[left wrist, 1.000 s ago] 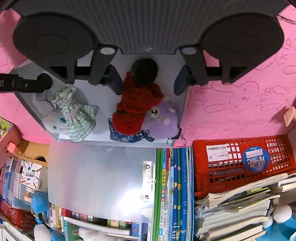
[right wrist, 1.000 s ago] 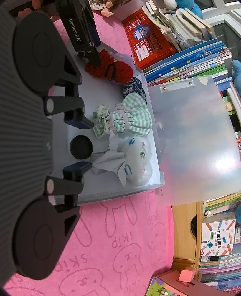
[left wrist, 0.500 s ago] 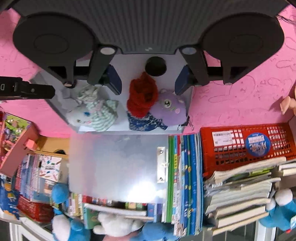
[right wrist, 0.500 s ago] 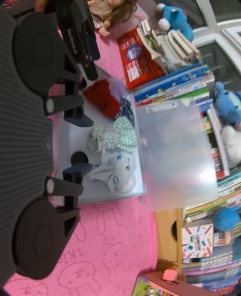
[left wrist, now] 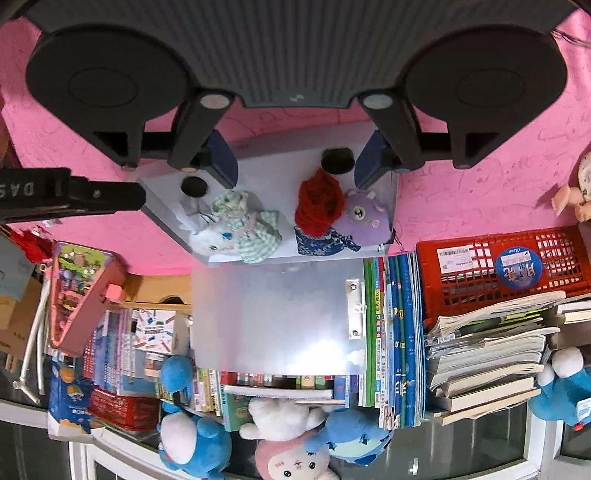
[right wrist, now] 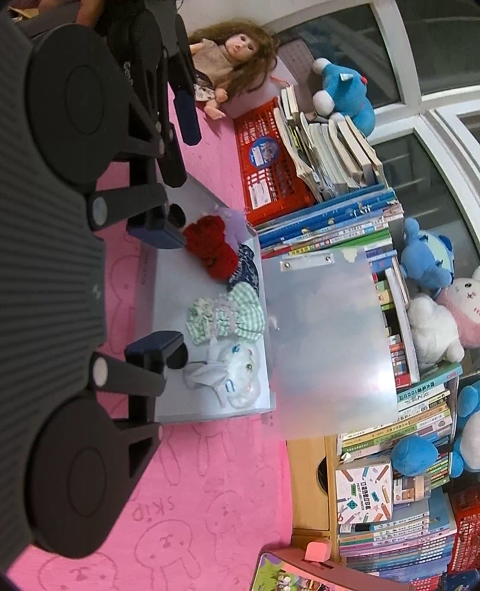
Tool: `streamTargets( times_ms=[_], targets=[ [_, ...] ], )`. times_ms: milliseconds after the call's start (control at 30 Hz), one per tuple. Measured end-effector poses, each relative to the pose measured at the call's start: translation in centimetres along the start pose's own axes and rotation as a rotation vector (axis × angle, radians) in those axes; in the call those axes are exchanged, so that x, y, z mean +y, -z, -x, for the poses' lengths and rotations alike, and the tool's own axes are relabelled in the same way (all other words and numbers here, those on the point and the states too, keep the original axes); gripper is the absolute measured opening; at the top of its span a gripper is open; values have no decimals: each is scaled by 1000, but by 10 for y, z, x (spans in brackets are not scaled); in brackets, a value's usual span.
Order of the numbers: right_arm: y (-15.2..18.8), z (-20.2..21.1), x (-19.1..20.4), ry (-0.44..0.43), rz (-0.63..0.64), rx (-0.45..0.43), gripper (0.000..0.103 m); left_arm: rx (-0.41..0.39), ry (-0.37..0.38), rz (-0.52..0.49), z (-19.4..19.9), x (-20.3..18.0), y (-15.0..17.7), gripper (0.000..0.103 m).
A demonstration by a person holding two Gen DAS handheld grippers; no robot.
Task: Organize objects
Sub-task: 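Move the left tool to the white crumpled paper while the right tool reaches the white tissue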
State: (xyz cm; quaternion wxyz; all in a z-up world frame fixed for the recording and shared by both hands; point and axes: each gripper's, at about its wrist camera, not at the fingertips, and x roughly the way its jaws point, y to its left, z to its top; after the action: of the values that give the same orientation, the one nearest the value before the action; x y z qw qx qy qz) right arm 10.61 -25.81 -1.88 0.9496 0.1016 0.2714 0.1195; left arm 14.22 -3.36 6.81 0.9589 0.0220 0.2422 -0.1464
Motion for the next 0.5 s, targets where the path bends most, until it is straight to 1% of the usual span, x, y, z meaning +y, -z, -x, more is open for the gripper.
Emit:
streamTargets(
  times_ms=[167,367,500],
  targets=[
    [17,1,7,2,27,14,66,22,23,33,15,0,18,75],
    [36,2,10,-12,38,33,68,29,31,8,29,-6,40,75],
    [47,1,11,-2,50,52,68,60,42,21,35,-7,57,75]
  ],
)
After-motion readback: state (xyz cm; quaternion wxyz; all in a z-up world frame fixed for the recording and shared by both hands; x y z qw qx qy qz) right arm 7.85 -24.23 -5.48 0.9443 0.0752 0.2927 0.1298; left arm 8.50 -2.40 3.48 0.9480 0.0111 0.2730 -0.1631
